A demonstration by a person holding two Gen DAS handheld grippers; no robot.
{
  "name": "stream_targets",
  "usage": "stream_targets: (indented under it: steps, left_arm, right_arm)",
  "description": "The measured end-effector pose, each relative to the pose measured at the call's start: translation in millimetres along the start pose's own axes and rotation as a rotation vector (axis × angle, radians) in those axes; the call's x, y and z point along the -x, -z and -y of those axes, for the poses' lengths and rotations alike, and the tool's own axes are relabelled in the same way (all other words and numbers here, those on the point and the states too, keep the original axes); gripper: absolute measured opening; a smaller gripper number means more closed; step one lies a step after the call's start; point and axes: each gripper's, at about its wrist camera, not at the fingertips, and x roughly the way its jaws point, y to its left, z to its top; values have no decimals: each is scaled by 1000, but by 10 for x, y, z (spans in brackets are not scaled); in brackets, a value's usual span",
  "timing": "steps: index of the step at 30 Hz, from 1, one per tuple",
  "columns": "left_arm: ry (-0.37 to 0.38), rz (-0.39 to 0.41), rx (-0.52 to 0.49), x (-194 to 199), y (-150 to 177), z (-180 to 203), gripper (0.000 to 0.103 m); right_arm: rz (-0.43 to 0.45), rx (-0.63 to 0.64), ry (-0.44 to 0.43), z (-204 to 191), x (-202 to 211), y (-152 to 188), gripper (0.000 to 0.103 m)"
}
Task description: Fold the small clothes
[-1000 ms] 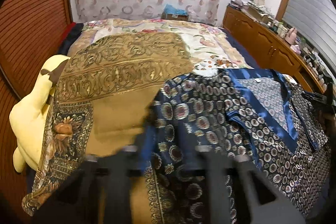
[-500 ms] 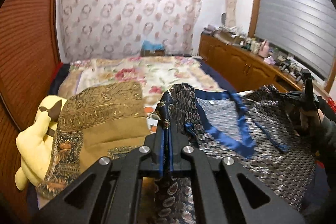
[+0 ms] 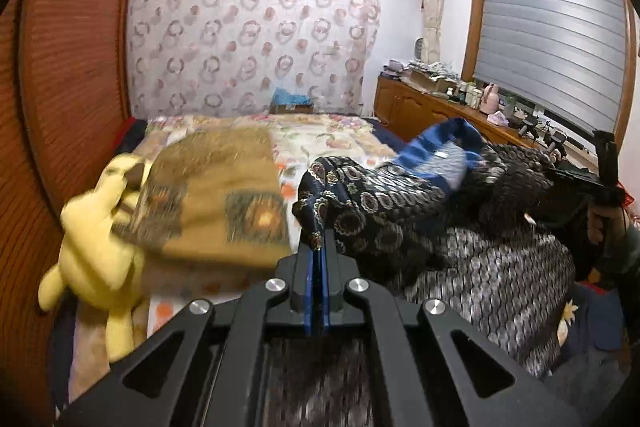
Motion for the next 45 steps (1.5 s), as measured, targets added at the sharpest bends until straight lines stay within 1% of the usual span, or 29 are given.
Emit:
stream_targets:
  steps: [2, 5, 8, 11, 14, 16, 17, 18, 20, 22, 25, 26, 29, 31, 36, 39, 40, 42, 43, 45]
  left_arm:
    - [-23, -25, 9, 109, 166, -62, 0]
    - [-54, -63, 38, 234, 320, -183, 0]
    - [-64, -104, 37, 278, 464, -206, 0]
    - [-47, -146, 34, 218, 573, -204, 1]
    - [-50, -152, 39, 208, 599, -220, 5]
    - [-45, -142, 42, 229, 565, -235, 11]
    - [-49, -135, 41, 243, 537, -239, 21]
    - [-52, -123, 38, 251, 496, -249, 33]
    - [-54, -105, 36, 268, 450, -280, 40]
    - [-65, -103, 33, 244, 393, -308, 41]
    - [-87, -100, 21, 176, 303, -337, 42]
    - [-89, -97, 20, 167, 281, -343, 42]
    - [-97, -78, 13, 201, 209, -354, 42]
    - [-105, -65, 8, 267, 182, -362, 42]
    - [-131, -63, 3, 397, 181, -452, 43]
    - [-148, -60, 26, 393, 182, -539, 45]
    - [-148, -65, 34, 352, 178, -567, 45]
    - [-136, -75, 36, 275, 182, -570, 46]
    - [-125, -85, 33, 199, 180, -562, 46]
    - [-112, -99, 28, 69, 178, -538, 48]
  right_arm:
    - [-25, -22, -1, 13, 153, 189, 0]
    - [-74, -51, 5, 62, 356, 465, 0]
    - [-108, -26, 21, 17, 526, 644, 0]
    - [-157, -56, -2, 27, 560, 804, 0]
    - [-199, -60, 19, 53, 507, 911, 1]
    - [-201, -52, 27, 19, 507, 922, 2]
    - [-200, -49, 35, 19, 512, 919, 3]
    - [-196, -46, 48, 25, 522, 901, 5]
    - [-180, -38, 60, 40, 565, 849, 5]
    - [-149, -26, 66, 59, 643, 767, 6]
    - [-118, -18, 87, 109, 707, 654, 16]
    - [-113, -13, 95, 126, 703, 619, 17]
    - [-115, 3, 120, 143, 644, 567, 19]
    - [-116, 13, 119, 135, 575, 543, 20]
    - [-121, 26, 112, 109, 421, 501, 20]
    - [-119, 34, 111, 96, 333, 477, 22]
    - [-120, 33, 109, 97, 308, 470, 23]
    - [-124, 27, 105, 108, 243, 450, 31]
    - [-126, 25, 108, 109, 215, 447, 36]
    - [-135, 25, 108, 110, 152, 439, 39]
